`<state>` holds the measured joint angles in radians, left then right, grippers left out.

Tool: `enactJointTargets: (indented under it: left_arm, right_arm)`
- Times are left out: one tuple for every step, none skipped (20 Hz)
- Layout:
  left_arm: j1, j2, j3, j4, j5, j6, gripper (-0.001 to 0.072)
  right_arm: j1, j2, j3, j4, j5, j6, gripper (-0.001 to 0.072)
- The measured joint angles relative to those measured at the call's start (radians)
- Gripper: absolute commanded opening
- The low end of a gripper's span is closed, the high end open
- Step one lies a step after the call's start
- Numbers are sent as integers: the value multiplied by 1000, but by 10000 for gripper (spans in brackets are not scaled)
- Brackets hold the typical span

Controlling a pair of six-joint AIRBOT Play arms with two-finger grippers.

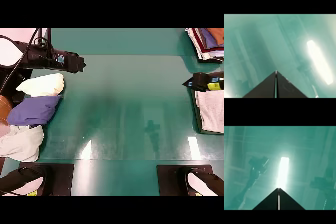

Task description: Fold the shirts.

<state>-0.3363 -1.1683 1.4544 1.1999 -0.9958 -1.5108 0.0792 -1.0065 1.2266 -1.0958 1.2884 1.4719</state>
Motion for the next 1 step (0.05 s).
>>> enactJointTargets:
  left_arm:
    - [0, 0, 0, 0, 5, 0, 25]
  right_arm:
    - [15, 0, 0, 1, -2, -2, 15]
